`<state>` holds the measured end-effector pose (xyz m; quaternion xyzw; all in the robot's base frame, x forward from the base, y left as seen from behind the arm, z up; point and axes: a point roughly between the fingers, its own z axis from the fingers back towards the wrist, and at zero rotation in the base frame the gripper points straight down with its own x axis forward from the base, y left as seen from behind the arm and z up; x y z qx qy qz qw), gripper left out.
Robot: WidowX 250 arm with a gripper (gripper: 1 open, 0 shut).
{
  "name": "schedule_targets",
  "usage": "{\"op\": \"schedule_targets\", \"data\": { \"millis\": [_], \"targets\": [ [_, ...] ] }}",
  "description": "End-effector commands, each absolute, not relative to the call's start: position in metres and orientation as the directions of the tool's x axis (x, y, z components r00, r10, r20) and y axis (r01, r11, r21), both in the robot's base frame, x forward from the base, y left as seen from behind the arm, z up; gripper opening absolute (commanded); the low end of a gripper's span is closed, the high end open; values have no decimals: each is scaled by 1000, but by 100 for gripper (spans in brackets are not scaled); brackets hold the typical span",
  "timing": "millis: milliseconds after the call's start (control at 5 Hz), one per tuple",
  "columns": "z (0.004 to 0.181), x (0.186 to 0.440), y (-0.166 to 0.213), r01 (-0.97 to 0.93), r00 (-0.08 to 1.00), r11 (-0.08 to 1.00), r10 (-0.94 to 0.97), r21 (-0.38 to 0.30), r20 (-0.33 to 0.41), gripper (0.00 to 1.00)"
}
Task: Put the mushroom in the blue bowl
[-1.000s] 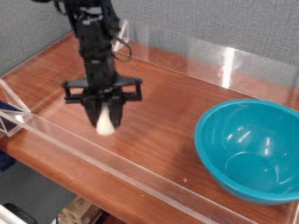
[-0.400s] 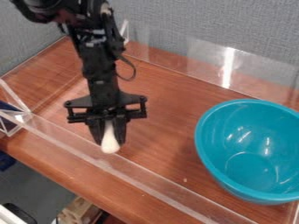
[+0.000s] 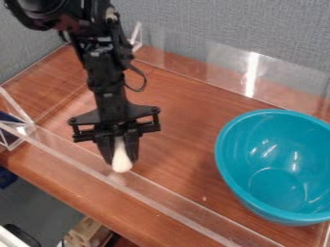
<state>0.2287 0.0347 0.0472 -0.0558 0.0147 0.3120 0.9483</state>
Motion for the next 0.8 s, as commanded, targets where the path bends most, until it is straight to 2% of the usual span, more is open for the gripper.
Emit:
{"op": "schedule_targets", "data": {
  "millis": [0, 600],
  "targets": [
    [57, 233, 40, -623, 780, 771, 626, -129, -27, 0],
    [65, 235, 44, -678, 729, 713, 683, -178, -38, 0]
  ]
}}
